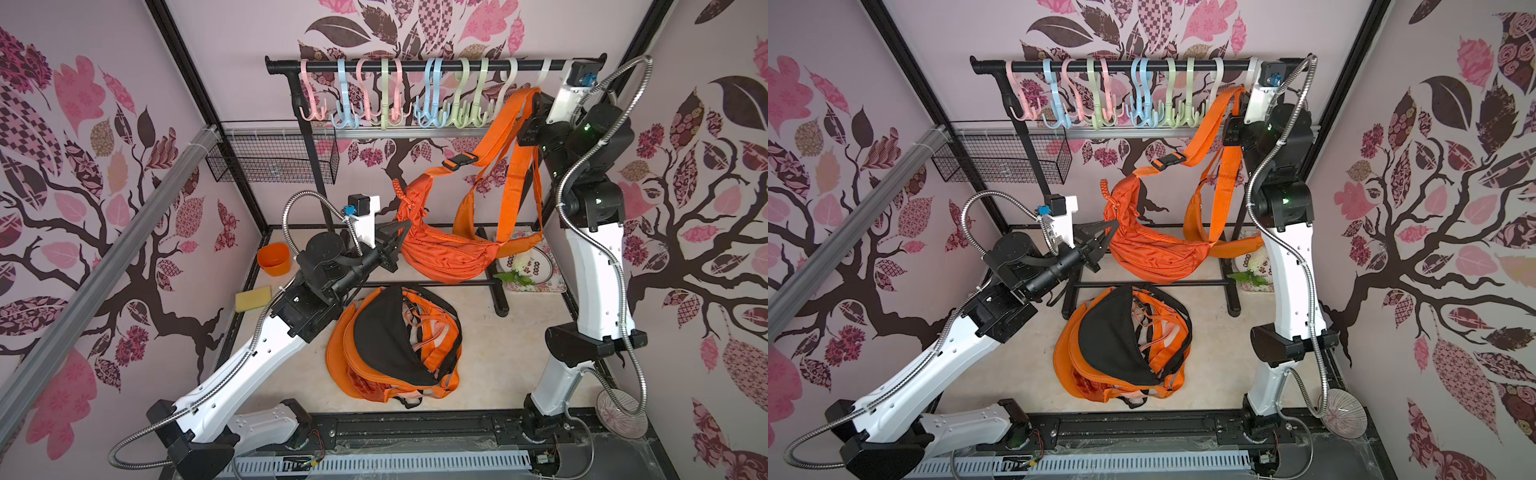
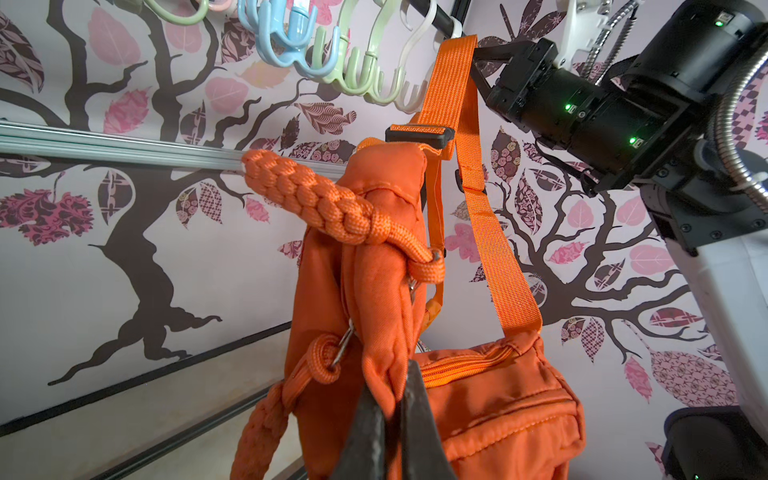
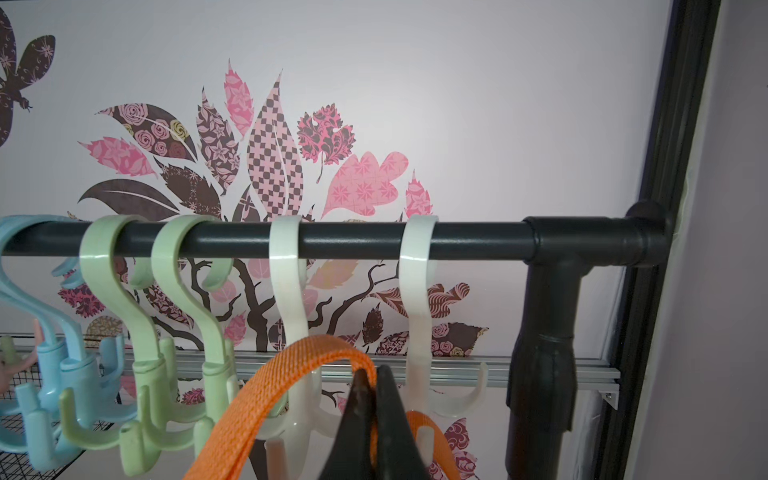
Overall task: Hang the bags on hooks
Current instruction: Hang the bag on the hook.
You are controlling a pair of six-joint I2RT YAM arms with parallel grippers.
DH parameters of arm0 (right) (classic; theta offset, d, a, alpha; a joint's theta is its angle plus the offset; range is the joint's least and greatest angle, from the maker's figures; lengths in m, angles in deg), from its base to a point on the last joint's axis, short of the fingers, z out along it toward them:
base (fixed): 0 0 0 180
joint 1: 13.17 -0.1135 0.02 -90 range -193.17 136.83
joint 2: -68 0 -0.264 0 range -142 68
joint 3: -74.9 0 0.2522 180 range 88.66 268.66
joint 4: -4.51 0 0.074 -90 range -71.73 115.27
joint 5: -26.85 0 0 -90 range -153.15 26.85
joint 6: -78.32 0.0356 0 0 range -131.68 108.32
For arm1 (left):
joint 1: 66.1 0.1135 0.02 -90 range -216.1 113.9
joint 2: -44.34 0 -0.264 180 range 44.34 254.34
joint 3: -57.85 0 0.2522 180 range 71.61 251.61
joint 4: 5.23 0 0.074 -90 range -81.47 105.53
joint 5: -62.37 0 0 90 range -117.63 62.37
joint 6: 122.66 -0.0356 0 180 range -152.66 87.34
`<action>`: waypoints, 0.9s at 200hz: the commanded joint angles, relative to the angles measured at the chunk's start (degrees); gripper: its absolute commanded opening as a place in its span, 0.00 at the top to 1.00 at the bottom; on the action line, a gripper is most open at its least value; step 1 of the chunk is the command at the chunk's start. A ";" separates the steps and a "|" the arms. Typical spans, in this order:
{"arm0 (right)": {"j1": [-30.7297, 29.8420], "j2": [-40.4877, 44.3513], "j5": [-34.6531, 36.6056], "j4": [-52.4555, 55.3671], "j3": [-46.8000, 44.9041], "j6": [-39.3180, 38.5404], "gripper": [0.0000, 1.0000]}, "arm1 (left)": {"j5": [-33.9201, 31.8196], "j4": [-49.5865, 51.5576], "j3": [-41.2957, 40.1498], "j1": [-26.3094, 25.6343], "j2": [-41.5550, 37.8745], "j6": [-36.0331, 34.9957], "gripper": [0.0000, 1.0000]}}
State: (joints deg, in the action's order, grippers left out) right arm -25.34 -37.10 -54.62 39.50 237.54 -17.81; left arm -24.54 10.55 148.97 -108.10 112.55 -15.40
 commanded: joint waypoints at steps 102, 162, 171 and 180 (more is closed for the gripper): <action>0.23 -6.10 -2.34 -7.60 4.24 -1.72 1.00 | -5.97 5.67 10.12 -0.03 3.30 -4.07 1.00; 0.29 -4.78 2.86 -0.70 -2.49 -3.98 1.00 | -6.74 11.09 7.69 -0.14 4.00 -3.04 1.00; 0.43 -3.58 3.04 -0.55 -5.30 -3.82 1.00 | -6.76 11.31 7.12 -0.12 3.86 -2.76 1.00; 0.62 -1.84 2.35 -1.10 -8.89 -3.35 1.00 | -6.71 11.43 6.46 -0.10 3.84 -2.50 1.00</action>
State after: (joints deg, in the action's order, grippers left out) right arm -25.34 -42.13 -53.50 36.92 234.48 -20.67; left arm -30.86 21.31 156.78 -108.10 116.63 -18.07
